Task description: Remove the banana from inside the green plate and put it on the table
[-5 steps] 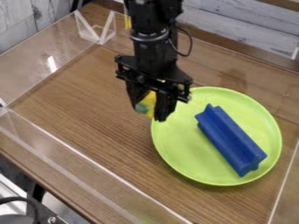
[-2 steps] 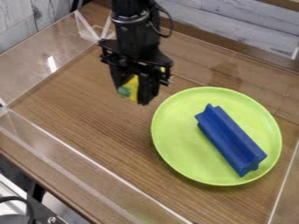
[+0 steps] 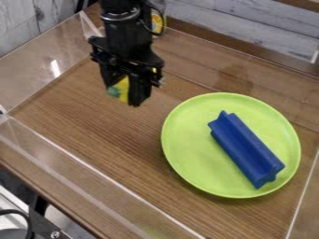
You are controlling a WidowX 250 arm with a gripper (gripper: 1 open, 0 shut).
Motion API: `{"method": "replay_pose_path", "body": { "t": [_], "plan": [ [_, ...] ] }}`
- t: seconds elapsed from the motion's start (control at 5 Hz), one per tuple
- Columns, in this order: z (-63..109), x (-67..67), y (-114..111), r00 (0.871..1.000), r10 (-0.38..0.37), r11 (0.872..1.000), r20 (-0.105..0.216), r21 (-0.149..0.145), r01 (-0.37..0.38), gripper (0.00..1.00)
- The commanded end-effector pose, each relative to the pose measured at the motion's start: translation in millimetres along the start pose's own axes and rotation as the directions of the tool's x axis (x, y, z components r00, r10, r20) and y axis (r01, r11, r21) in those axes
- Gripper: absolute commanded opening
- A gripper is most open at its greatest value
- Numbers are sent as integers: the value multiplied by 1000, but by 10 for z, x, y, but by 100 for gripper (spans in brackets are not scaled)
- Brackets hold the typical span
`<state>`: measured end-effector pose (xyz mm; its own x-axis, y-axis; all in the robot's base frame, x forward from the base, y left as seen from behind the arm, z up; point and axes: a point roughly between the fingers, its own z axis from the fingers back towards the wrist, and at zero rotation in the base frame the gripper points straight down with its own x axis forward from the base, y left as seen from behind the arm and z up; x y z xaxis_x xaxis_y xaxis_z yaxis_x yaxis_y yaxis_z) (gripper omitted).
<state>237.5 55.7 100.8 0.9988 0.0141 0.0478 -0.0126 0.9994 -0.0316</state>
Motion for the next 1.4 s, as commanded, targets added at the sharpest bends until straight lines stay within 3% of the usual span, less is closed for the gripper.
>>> {"method": "replay_pose_path", "body": {
  "t": [0.0, 0.8, 1.2],
  "plan": [
    [69, 93, 163, 999, -9, 999, 43, 35, 8, 0],
    [-180, 169, 589, 999, -16, 995, 33, 97, 13, 0],
    [-334, 184, 747, 999, -18, 995, 38, 102, 14, 0]
  ]
}}
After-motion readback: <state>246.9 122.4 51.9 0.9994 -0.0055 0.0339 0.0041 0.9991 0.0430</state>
